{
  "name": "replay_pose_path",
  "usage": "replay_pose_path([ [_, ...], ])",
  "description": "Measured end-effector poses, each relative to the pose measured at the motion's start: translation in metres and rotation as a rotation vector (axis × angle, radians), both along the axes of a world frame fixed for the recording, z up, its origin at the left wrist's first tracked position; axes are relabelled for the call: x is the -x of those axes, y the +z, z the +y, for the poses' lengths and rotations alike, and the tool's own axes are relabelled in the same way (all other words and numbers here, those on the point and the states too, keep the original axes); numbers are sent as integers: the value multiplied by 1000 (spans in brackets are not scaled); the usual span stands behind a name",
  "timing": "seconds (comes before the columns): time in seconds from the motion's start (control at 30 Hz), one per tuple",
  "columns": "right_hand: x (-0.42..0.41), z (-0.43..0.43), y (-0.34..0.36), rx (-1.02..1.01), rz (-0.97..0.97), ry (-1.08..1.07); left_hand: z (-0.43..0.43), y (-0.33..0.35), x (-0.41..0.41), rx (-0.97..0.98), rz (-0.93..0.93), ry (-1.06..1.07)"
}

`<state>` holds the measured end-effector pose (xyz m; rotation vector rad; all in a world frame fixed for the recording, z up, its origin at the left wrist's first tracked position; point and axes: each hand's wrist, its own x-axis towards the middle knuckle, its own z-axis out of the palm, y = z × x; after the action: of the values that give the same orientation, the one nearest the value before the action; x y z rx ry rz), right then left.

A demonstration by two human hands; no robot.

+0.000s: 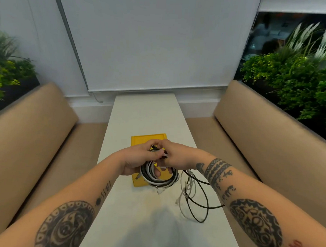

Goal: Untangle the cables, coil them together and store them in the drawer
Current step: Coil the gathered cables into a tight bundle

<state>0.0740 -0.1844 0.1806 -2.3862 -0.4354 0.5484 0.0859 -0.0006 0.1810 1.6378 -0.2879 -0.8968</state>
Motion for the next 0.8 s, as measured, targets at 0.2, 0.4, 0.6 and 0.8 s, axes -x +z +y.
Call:
replay_pose_path([
  [0.2,-4,1,0,-72,13,-89,-26,-7,5,-107,-212,244],
  [0.4,2,-3,10,-214,6,-184,-28,-3,3,-221,-503,367],
  [0.6,-1,-13,26,25,53,-135,-21,5,-8,-406,-611,308],
  [0.8,-4,-28,17,-88,234,-51,-7,14,-15,-426,-597,274],
])
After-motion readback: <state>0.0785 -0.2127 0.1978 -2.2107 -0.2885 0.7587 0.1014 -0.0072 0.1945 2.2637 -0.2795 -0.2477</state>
